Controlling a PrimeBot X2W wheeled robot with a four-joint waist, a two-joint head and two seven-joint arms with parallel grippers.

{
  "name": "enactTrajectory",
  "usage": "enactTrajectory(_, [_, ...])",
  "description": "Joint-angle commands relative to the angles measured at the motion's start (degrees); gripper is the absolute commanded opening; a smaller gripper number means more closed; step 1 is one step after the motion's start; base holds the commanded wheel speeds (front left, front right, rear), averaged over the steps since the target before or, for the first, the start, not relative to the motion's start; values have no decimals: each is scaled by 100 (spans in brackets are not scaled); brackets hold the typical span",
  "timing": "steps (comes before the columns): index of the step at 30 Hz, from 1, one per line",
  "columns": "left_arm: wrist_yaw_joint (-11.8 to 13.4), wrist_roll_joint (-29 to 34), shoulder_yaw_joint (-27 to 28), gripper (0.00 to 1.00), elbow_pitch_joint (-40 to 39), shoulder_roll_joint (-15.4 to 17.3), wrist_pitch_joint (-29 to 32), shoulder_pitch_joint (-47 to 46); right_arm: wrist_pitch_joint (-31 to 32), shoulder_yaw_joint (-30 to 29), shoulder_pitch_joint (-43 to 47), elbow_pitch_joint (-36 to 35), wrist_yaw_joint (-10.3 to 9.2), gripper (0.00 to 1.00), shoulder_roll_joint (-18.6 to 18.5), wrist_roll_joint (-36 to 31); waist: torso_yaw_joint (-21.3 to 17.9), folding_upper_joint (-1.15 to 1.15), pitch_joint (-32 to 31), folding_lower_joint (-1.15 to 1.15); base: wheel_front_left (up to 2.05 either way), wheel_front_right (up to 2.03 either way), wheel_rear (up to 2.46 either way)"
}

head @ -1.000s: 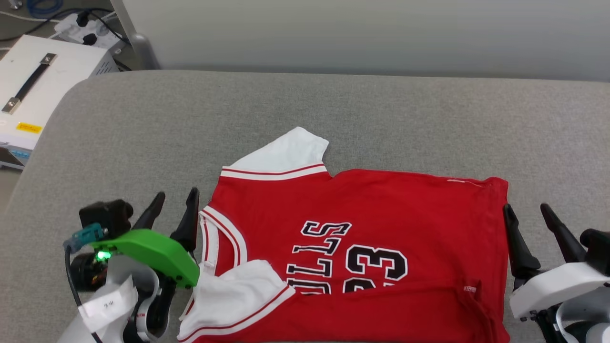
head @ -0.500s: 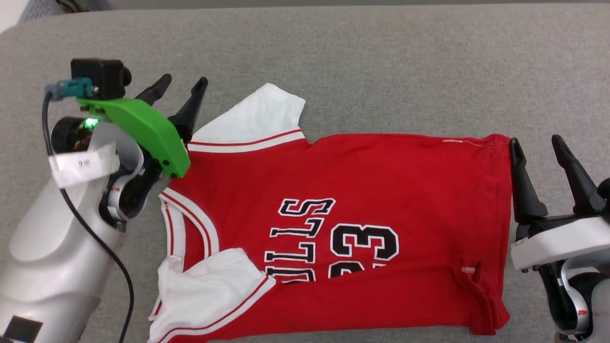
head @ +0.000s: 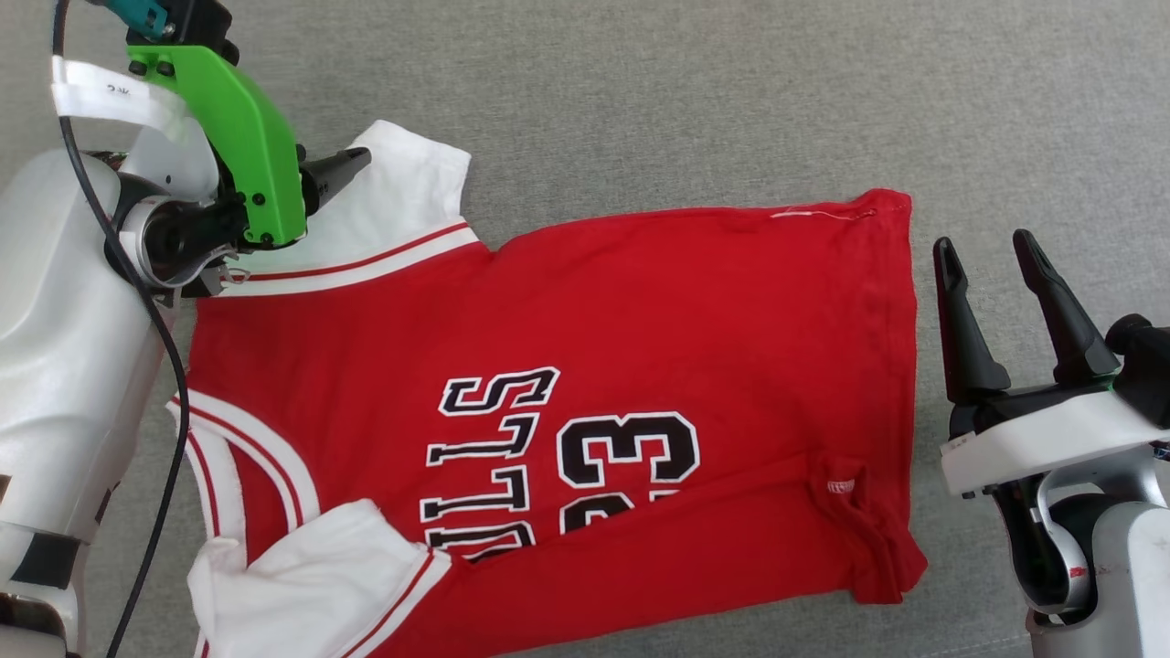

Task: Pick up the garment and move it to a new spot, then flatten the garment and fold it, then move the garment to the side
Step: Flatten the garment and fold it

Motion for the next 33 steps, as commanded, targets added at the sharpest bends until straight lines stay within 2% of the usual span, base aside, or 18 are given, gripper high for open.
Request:
enactTrajectory(1, [-46,-25,-52,100,102,29,108,-149,-66,18,-95,57,-2,100,12,77,-263,0,246,-1,0,0,0])
enactTrajectory(12, [-118,133,-556,100,960,66,752,-136,-200,69,-199,378,-2,100,74,330,-508,0,354,-1,0,0,0])
enactTrajectory(13, [-109,145,-577,68,1032,51,749,-122,-203,73,-210,389,-2,100,77,349,-516,0,353,-1,0,0,0])
enactTrajectory(15, [-96,175,-668,19,1174,17,867,-80,-198,74,-229,426,-2,100,78,416,-516,0,342,-1,0,0,0])
enactTrajectory(16, [-97,160,-681,0,1216,-19,883,-62,-195,71,-236,441,-2,100,75,443,-510,0,332,-1,0,0,0])
enactTrajectory(20, [-107,150,-703,0,1317,-139,755,-33,-137,52,-234,508,-2,100,33,533,-447,0,235,-1,0,0,0])
enactTrajectory(25, [-126,276,-691,0,1245,-147,311,-168,182,37,-340,683,-2,100,-152,846,-288,0,-9,-1,0,0,0])
enactTrajectory(29, [-136,374,-683,0,1093,-133,-17,-250,612,20,-567,993,-2,100,-430,1174,-120,0,-237,-1,0,0,0])
enactTrajectory(33, [-148,433,-695,0,869,-153,-257,-285,1304,84,-888,1448,-2,100,-780,1491,94,0,-411,-1,0,0,0])
